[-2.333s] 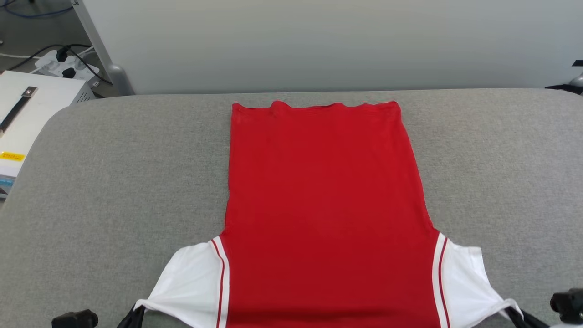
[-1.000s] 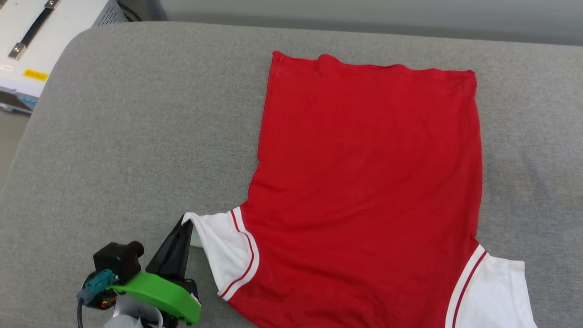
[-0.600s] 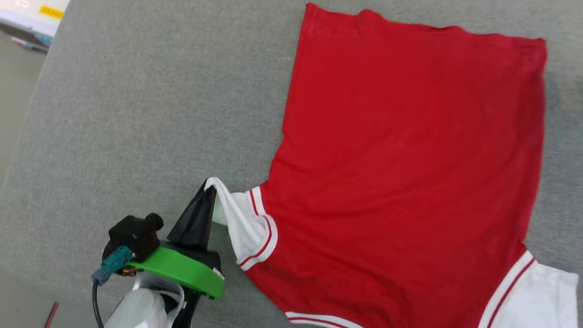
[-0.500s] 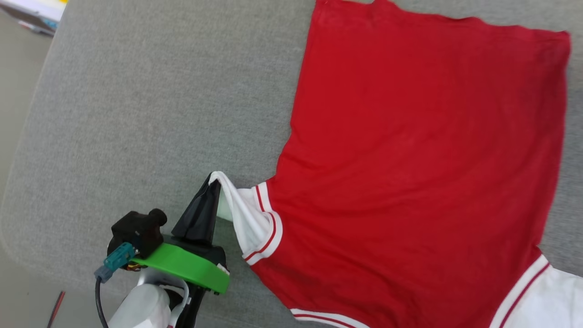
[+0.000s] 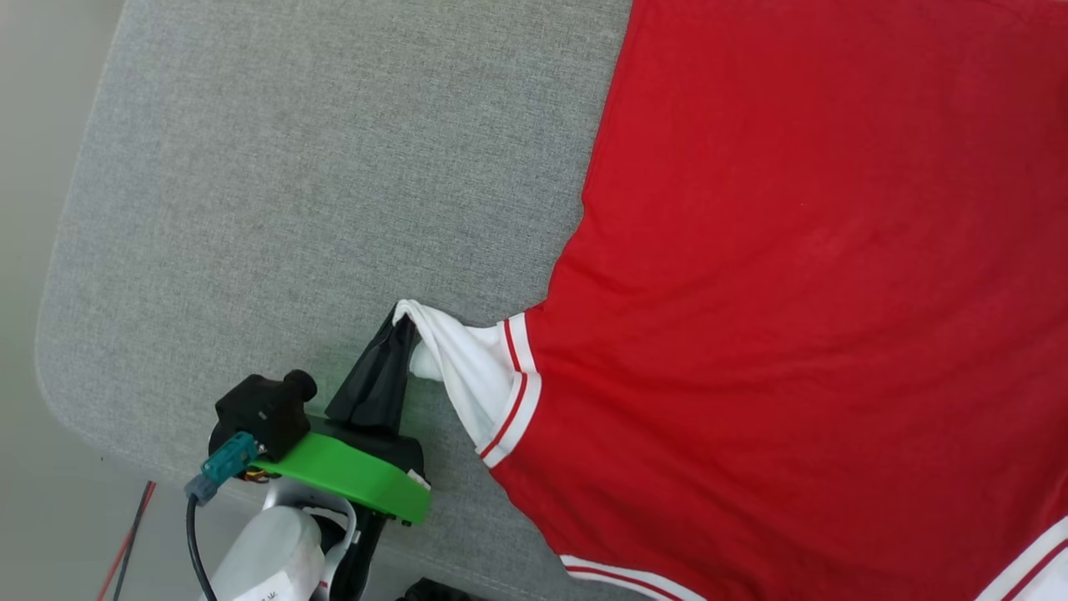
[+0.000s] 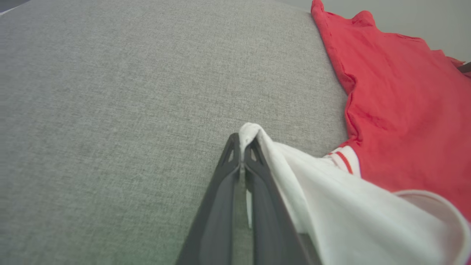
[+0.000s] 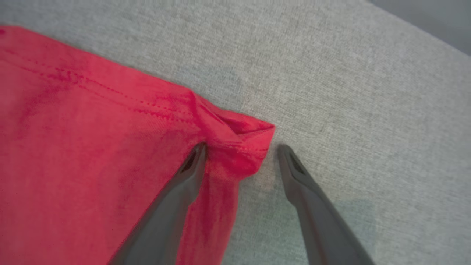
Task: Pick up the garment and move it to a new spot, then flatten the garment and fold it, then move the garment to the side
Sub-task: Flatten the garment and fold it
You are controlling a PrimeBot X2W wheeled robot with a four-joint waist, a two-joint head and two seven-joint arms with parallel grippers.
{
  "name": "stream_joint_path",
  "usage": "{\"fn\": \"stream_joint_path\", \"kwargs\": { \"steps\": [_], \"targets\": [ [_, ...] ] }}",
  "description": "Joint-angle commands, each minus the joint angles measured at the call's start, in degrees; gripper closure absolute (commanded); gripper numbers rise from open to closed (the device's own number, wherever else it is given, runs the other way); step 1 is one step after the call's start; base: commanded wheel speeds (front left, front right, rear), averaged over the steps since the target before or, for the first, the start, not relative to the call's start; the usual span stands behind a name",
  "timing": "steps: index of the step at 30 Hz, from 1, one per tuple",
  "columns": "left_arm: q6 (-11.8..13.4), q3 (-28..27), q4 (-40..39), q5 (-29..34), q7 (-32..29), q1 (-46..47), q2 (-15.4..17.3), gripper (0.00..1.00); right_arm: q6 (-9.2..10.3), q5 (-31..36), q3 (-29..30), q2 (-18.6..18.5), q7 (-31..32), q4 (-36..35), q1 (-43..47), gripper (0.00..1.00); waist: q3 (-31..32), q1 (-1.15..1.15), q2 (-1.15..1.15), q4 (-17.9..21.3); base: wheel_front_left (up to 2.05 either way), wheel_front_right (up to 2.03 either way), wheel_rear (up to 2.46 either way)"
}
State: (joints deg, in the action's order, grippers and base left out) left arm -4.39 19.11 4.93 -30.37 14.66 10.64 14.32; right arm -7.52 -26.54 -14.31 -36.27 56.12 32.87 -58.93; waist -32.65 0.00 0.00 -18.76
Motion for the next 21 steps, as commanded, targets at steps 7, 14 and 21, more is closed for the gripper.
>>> {"fn": "stream_joint_path", "kwargs": {
  "steps": [7, 14, 21],
  "targets": [
    [-1.3, -2.91, 2.2, 1.19, 0.33, 0.1, -0.66, 1.0, 0.03, -2.61, -2.84, 1.03, -5.88, 1.9, 1.48, 1.0, 3.69, 0.0, 0.0, 2.39, 0.0, 0.0, 0.0],
    [-1.69, -5.05, 3.27, 2.15, 0.33, -2.97, -0.51, 1.0, 0.03, -6.34, -8.56, -3.89, -13.55, -3.28, 3.52, 1.0, 10.1, 0.0, 0.0, 4.66, 0.0, 0.0, 0.0],
    [-1.11, -6.92, 3.81, 2.41, 0.33, -7.45, 0.37, 1.0, 0.03, -12.49, -10.43, -10.49, -20.21, -13.02, 12.92, 1.0, 15.95, 0.0, 0.0, 8.39, 0.0, 0.0, 0.0]
  ]
}}
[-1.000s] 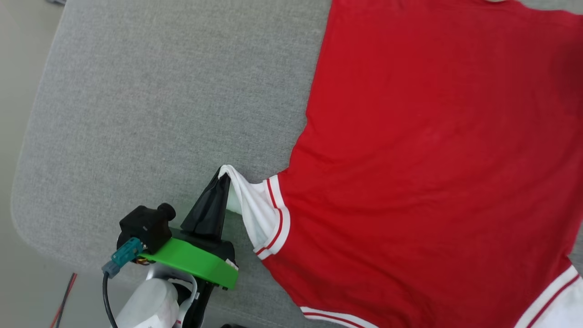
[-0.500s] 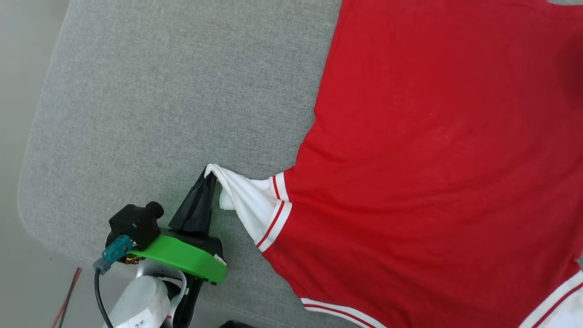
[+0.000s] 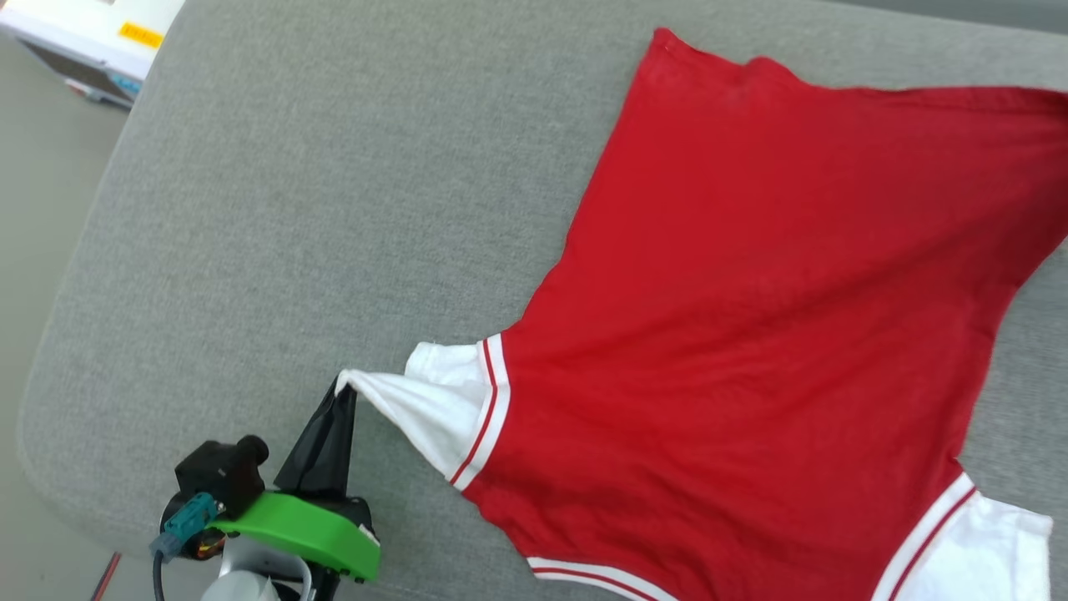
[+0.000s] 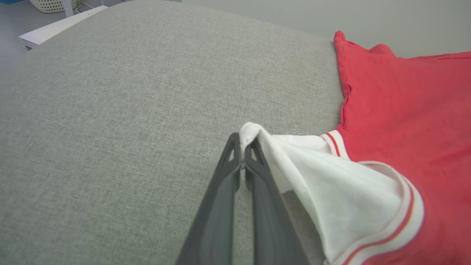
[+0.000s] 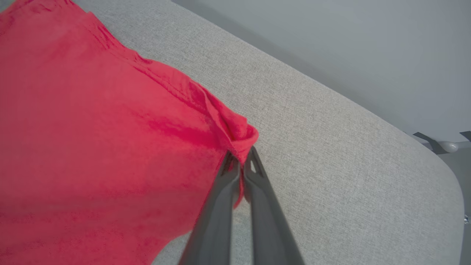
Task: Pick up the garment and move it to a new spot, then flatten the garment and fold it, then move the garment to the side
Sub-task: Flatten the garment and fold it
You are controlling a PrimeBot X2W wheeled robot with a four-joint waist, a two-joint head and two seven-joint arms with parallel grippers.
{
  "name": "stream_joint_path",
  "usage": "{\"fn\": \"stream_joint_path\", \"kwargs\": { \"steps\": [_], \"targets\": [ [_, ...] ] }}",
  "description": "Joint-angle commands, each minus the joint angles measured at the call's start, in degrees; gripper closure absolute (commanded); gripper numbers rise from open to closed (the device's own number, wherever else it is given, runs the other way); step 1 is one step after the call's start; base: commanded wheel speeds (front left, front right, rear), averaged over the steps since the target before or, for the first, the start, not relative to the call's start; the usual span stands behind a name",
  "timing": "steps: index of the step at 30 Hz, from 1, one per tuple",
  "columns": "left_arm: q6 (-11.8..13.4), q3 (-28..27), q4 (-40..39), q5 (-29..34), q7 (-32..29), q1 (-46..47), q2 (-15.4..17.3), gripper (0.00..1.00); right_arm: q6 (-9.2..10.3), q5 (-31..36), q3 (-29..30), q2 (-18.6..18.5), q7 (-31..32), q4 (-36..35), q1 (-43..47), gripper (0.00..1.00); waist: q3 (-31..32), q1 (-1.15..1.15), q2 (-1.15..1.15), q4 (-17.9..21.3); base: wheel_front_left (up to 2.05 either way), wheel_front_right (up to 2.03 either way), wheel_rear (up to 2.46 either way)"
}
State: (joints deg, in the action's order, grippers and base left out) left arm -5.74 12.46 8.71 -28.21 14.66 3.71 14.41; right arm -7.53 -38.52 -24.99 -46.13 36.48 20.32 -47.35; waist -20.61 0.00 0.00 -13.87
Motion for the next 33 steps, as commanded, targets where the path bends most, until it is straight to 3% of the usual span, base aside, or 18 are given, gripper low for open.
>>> {"fn": "stream_joint_path", "kwargs": {
  "steps": [1, 6, 12, 21, 26, 31, 32, 33],
  "targets": [
    [0.32, -0.44, 0.04, 0.27, 0.33, -1.04, 0.43, 1.0, 0.04, -0.99, 0.56, -1.34, -1.08, -1.67, 2.96, 1.0, 4.43, 0.0, 0.0, 3.99, 0.0, 0.0, 0.0],
    [0.28, -0.99, -0.32, -0.01, 0.33, -3.15, 1.23, 1.0, 0.04, -1.7, 4.37, -5.45, -2.94, -7.63, 14.03, 1.0, 6.48, 0.0, 0.0, 6.18, 0.0, 0.0, 0.0],
    [0.7, -1.66, -0.79, -0.28, 0.24, -4.93, 2.19, 1.0, 0.04, -1.5, 14.39, -4.57, -3.36, -12.93, 31.26, 1.0, 8.4, 0.0, 0.0, 8.52, 0.0, 0.0, 0.0],
    [1.54, -1.58, -0.75, -0.31, -0.6, -6.81, 3.1, 1.0, 0.04, 1.15, 30.79, 8.28, -0.5, -21.28, 57.17, 1.0, 10.45, 0.0, 0.0, 10.32, 0.0, 0.0, 0.0],
    [1.59, -1.26, -0.28, -0.39, -0.81, -6.68, 3.26, 1.0, 0.04, 1.6, 33.65, 15.97, 1.68, -20.55, 65.59, 1.0, 10.57, 0.0, 0.0, 10.35, 0.0, 0.0, 0.0],
    [1.76, -1.23, 0.64, -0.54, -0.78, -6.33, 3.52, 1.0, 0.04, 1.94, 32.15, 19.06, 1.31, -18.29, 67.55, 1.0, 10.58, 0.0, 0.0, 10.49, 0.0, 0.0, 0.0],
    [1.81, -1.32, 0.73, -0.58, -0.74, -6.43, 3.61, 1.0, 0.04, 2.05, 32.44, 18.85, 0.52, -18.65, 66.79, 0.19, 10.63, 0.0, 0.0, 10.66, 0.0, 0.0, 0.0],
    [1.83, -1.4, 0.78, -0.63, -0.71, -6.55, 3.69, 1.0, 0.04, 2.18, 32.66, 18.45, -0.23, -19.21, 65.91, 0.0, 10.68, 0.0, 0.0, 10.81, 0.0, 0.0, 0.0]
  ]
}}
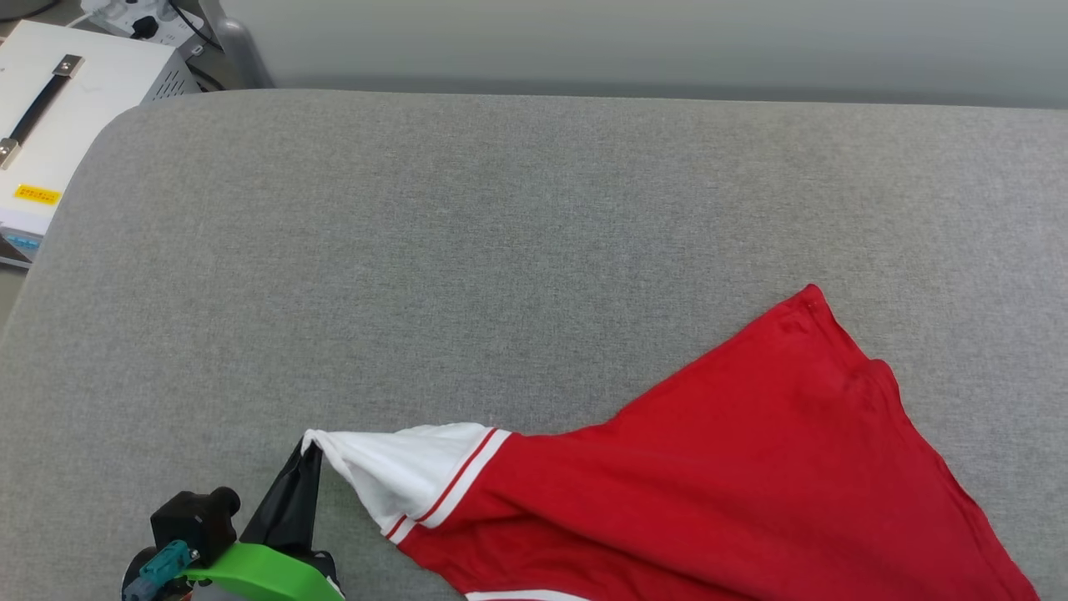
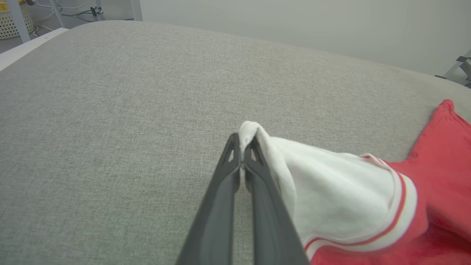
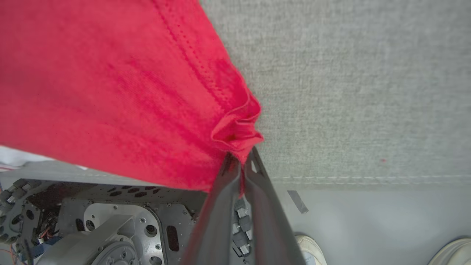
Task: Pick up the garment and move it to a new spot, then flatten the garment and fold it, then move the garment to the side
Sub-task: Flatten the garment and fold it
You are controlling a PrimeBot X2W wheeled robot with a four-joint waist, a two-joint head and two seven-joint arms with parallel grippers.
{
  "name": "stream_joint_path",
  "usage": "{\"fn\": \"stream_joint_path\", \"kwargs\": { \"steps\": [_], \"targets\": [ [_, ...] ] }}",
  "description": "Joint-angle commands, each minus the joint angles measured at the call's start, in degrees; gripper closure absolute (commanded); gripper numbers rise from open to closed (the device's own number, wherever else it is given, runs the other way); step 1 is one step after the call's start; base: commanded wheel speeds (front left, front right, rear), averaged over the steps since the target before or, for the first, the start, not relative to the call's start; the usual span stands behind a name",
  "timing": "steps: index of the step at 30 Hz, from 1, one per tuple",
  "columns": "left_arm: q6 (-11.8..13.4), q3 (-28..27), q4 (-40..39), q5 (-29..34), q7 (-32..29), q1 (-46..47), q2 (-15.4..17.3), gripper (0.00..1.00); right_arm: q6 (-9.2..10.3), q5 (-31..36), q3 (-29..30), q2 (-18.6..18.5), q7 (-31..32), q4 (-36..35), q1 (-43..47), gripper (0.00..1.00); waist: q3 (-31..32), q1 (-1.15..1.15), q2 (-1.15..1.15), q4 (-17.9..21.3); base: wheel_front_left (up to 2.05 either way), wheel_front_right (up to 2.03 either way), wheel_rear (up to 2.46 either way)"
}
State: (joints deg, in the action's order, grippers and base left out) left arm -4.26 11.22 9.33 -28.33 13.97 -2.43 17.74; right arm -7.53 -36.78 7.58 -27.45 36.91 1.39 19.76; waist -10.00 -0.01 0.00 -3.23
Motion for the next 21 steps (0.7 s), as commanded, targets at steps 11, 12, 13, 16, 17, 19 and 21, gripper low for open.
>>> {"fn": "stream_joint_path", "kwargs": {
  "steps": [11, 12, 13, 16, 17, 19, 21],
  "targets": [
    [-0.19, 0.26, 0.2, -0.16, 0.37, 1.03, 0.78, 1.0, 0.04, 1.68, -0.42, -8.01, -4.81, -11.32, -14.63, 0.0, -1.39, 0.01, 0.0, -0.82, 0.0, 0.0, 0.0],
    [-0.27, 0.38, 0.26, -0.05, 0.41, 1.45, 0.76, 1.0, 0.04, 1.86, -1.57, -9.04, -4.47, -11.95, -16.99, 0.0, -1.76, 0.01, 0.0, -1.09, 0.0, 0.0, 0.0],
    [-0.34, 0.5, 0.31, 0.04, 0.43, 1.83, 0.73, 1.0, 0.04, 2.02, -2.62, -9.84, -4.18, -12.33, -18.99, 0.0, -2.05, 0.01, 0.0, -1.34, 0.0, 0.0, 0.0],
    [-0.59, 0.91, 0.52, 0.34, 0.54, 3.2, 0.61, 1.0, 0.04, 2.24, -7.83, -12.42, -1.99, -13.35, -26.34, 0.0, -3.21, 0.01, 0.0, -2.2, 0.0, 0.0, 0.0],
    [-0.67, 1.04, 0.58, 0.45, 0.56, 3.63, 0.58, 1.0, 0.04, 2.3, -9.63, -12.89, -1.17, -13.29, -28.6, 0.0, -3.57, 0.01, 0.0, -2.46, 0.0, 0.0, 0.0],
    [-0.84, 1.35, 0.7, 0.7, 0.63, 4.6, 0.46, 1.0, 0.04, 2.23, -14.09, -13.76, 1.29, -12.22, -33.49, 0.0, -4.37, 0.01, 0.0, -3.12, 0.0, 0.0, 0.0],
    [-0.99, 1.63, 0.79, 0.92, 0.69, 5.54, 0.28, 1.0, 0.04, 1.85, -18.7, -14.41, 3.98, -10.3, -38.24, 0.0, -5.15, 0.01, 0.0, -3.75, 0.0, 0.0, 0.0]
  ]
}}
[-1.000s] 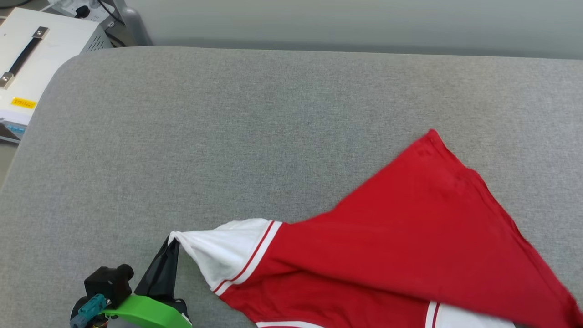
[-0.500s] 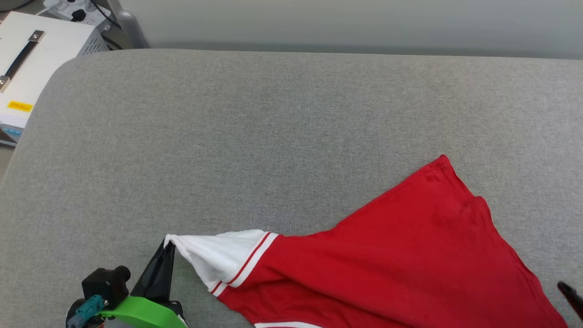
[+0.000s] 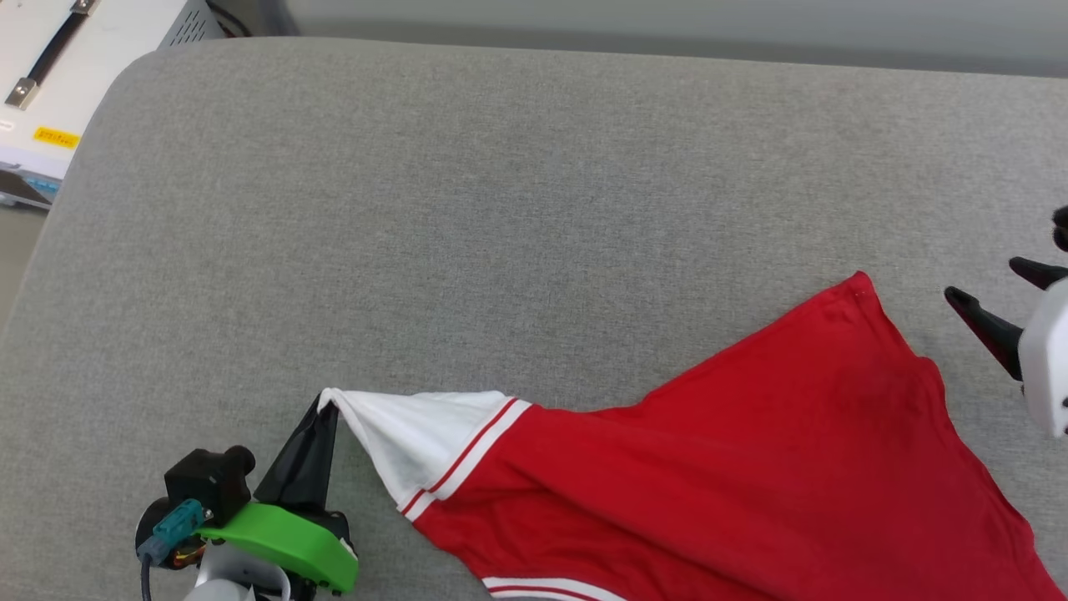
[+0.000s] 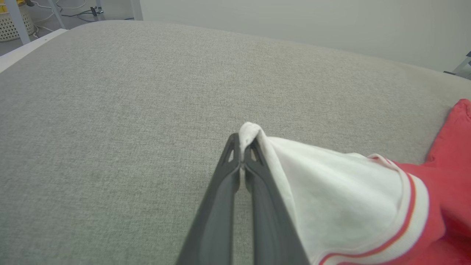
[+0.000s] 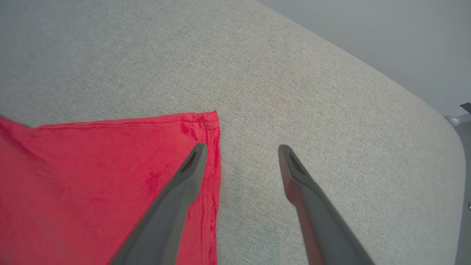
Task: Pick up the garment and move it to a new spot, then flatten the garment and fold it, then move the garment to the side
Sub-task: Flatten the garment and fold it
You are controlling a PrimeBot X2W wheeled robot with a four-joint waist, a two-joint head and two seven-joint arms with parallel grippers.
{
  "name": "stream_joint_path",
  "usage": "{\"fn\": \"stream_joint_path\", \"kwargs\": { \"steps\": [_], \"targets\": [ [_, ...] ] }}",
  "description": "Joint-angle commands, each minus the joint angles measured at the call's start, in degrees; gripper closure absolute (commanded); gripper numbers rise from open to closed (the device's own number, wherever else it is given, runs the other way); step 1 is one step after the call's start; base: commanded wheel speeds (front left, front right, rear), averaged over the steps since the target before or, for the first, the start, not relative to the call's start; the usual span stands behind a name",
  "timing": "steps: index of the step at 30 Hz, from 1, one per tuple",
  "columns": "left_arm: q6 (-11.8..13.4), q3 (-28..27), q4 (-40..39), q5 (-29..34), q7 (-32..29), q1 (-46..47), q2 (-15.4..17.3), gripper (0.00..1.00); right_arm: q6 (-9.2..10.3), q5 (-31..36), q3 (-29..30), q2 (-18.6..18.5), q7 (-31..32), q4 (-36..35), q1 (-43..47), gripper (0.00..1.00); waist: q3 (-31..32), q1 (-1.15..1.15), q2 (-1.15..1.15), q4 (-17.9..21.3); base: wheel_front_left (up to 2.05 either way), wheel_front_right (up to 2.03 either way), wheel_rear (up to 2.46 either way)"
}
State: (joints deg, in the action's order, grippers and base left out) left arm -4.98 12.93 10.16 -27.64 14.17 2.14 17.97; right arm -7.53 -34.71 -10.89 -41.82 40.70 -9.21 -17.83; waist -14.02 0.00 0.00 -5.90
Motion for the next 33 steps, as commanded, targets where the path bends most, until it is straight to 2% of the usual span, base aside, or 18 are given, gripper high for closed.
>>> {"fn": "stream_joint_path", "kwargs": {
  "steps": [1, 7, 12, 18, 21, 22, 23, 27, 33],
  "targets": [
    [-0.34, 0.08, 0.02, 0.33, 0.52, 1.47, -0.09, 1.0, 0.04, -0.33, -2.8, -0.28, 1.68, 1.77, -3.28, 0.0, -1.55, 0.0, 0.0, -1.45, 0.0, 0.0, 0.0],
    [-0.62, 1.11, -0.09, 0.85, 0.66, 3.42, -1.5, 1.0, 0.04, -2.3, -14.21, 0.24, 7.5, 11.81, -15.27, 0.0, -4.04, 0.0, 0.0, -3.38, 0.0, 0.0, 0.0],
    [-0.74, 1.86, -0.38, 1.45, 0.74, 4.87, -2.69, 1.0, 0.04, -3.51, -21.58, 0.89, 8.77, 19.87, -21.45, 0.0, -6.14, 0.0, 0.0, -5.09, 0.0, 0.0, 0.0],
    [-0.74, 2.02, -0.52, 2.02, 0.79, 5.74, -3.55, 1.0, 0.04, -5.63, -30.76, 0.57, 9.03, 26.24, -22.3, 0.0, -7.3, 0.0, 0.0, -6.14, 0.0, 0.0, 0.0],
    [-0.57, 1.88, -0.56, 2.25, 0.8, 5.66, -3.89, 1.0, 0.04, -7.16, -33.63, 0.48, 6.91, 28.25, -21.86, 0.0, -7.31, 0.0, 0.0, -6.04, 0.0, 0.0, 0.0],
    [-0.5, 1.8, -0.57, 2.3, 0.8, 5.56, -3.96, 1.0, 0.04, -7.5, -34.19, 0.51, 5.98, 28.7, -21.92, 0.15, -7.23, 0.0, 0.0, -5.9, 0.0, 0.0, 0.0],
    [-0.4, 1.7, -0.59, 2.34, 0.81, 5.4, -4.02, 1.0, 0.04, -7.96, -34.66, 0.61, 4.72, 29.3, -22.06, 1.0, -7.08, 0.0, 0.0, -5.66, 0.0, 0.0, 0.0],
    [-0.38, 1.69, -0.63, 2.59, 0.81, 5.07, -3.89, 1.0, 0.04, -9.33, -35.01, 0.67, -0.12, 30.97, -23.55, 1.0, -5.98, 0.0, 0.0, -4.83, 0.0, 0.0, 0.0],
    [-0.55, 1.74, -0.7, 3.55, 0.5, 5.77, -1.68, 1.0, 0.04, -9.71, -32.66, 0.76, -10.18, 30.78, -27.08, 1.0, -2.2, 0.0, 0.0, -2.99, 0.0, 0.0, 0.0]
  ]
}}
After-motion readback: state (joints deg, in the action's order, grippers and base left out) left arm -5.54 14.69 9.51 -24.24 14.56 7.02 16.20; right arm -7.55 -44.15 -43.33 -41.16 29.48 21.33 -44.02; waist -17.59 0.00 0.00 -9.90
